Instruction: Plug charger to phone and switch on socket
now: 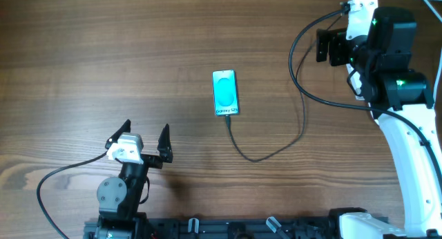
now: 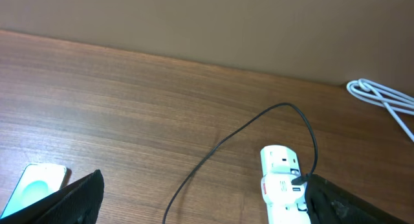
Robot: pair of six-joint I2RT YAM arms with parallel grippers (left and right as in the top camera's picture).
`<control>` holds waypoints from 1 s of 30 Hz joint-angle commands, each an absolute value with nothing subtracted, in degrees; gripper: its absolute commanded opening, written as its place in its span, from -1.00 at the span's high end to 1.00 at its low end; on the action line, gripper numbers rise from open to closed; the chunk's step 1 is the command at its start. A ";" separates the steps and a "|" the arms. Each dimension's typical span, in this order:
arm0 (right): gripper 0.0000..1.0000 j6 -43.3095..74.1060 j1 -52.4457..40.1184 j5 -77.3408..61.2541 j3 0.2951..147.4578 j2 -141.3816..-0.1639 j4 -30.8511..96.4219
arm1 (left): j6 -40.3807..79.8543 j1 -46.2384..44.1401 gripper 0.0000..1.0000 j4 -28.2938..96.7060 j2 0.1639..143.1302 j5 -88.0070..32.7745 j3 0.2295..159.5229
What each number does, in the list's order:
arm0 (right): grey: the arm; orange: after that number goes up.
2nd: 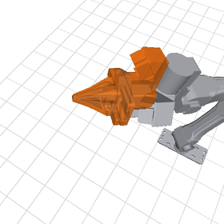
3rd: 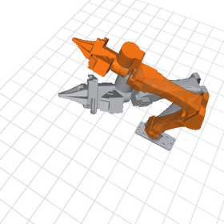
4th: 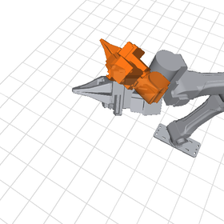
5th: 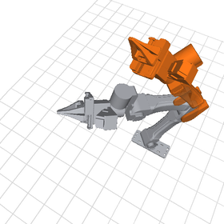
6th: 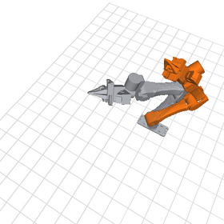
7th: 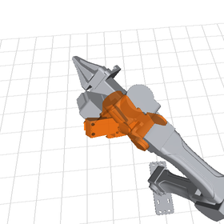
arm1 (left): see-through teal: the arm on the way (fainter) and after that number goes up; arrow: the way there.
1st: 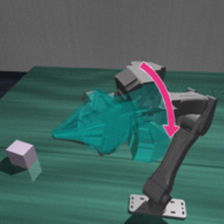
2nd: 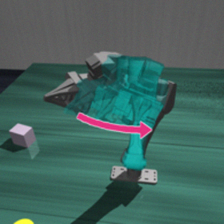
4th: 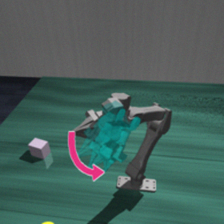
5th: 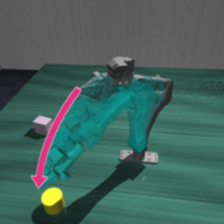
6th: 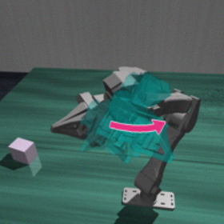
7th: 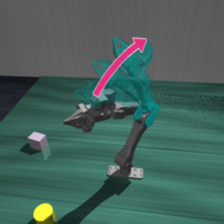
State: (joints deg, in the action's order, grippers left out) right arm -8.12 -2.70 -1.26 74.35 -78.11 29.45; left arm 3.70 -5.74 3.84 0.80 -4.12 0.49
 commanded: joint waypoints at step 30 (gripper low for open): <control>-0.99 -7.49 -3.01 -1.28 56.47 -66.74 30.89 | 3.42 -6.00 -1.00 4.27 0.16 -3.53 0.32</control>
State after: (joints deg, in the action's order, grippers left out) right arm -8.12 -2.70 -1.26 56.58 -67.75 31.05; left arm 3.70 -5.74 3.81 0.80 -4.12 0.49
